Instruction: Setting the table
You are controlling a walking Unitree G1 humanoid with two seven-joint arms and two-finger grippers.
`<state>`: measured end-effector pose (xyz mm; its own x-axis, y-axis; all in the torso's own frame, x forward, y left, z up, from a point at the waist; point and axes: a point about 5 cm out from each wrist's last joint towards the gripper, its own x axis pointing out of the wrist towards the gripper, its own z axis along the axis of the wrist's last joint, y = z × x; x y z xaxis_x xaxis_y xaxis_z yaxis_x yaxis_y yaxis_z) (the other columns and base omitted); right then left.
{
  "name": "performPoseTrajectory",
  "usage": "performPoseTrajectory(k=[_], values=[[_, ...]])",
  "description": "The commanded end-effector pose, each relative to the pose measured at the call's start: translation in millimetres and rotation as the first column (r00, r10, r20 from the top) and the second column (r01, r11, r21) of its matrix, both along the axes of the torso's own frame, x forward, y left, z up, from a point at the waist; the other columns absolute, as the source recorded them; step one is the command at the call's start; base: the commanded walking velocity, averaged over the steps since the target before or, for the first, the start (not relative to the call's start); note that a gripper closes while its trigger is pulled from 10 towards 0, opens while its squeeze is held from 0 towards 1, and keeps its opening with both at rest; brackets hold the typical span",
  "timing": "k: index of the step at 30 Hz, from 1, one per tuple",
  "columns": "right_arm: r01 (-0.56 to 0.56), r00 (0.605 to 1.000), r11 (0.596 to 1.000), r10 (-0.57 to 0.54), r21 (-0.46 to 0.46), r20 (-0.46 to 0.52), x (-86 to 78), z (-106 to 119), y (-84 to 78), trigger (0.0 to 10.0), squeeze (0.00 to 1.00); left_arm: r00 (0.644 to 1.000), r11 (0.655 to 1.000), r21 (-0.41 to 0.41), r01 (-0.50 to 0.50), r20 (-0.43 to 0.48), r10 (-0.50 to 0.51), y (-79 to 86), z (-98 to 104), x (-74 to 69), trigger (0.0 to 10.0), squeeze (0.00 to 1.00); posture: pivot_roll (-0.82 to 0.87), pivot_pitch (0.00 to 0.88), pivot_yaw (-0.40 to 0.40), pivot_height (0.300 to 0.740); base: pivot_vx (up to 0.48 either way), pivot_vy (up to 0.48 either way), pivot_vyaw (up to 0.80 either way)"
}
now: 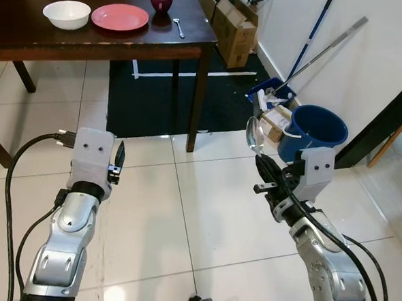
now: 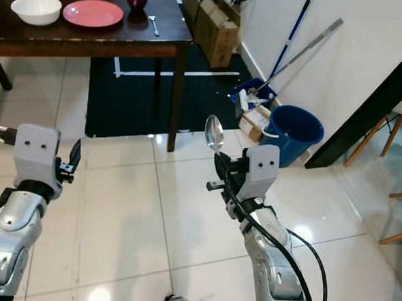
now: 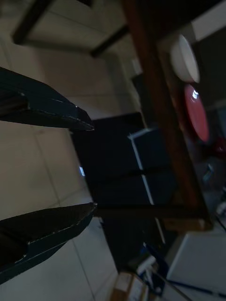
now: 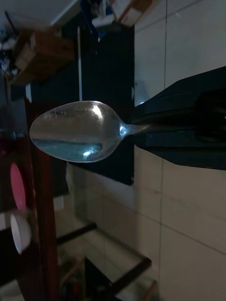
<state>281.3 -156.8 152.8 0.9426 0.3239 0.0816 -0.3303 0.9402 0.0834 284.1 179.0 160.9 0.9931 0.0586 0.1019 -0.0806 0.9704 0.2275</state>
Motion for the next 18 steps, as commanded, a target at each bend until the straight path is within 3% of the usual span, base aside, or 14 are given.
performPoseTrajectory(k=[1,10,15,18], values=[[0.015,1.0,1.0,-0.015,-0.001,0.002,-1.7,-1.1,-4.2,10.0,0.0,1.0,1.0,0.014,0.005,-0.013,-0.004,-2.2,-4.5,0.9,10.0,0.0,-0.12,0.037,0.018,0.74,0.48,0.0,0.0],[0.022,1.0,1.0,-0.022,-0.017,0.02,0.4,0.4,-6.4,10.0,0.0,1.0,1.0,0.012,0.01,-0.004,-0.01,-3.3,-3.8,4.4,10.0,0.0,-0.13,0.027,0.022,0.74,0.463,0.0,0.0],[0.022,0.999,1.0,-0.022,-0.009,0.023,0.9,1.0,-5.8,10.0,0.0,1.0,1.0,0.014,0.013,-0.001,-0.013,-3.9,-3.5,4.9,10.0,0.0,-0.13,0.028,0.026,0.74,0.431,0.0,0.78],[0.034,0.999,0.999,-0.034,-0.002,0.025,0.7,0.8,-7.0,10.0,0.0,1.0,1.0,0.013,0.015,0.0,-0.015,-4.6,-3.6,5.6,10.0,0.0,-0.13,0.029,0.029,0.74,0.429,0.0,0.0]])
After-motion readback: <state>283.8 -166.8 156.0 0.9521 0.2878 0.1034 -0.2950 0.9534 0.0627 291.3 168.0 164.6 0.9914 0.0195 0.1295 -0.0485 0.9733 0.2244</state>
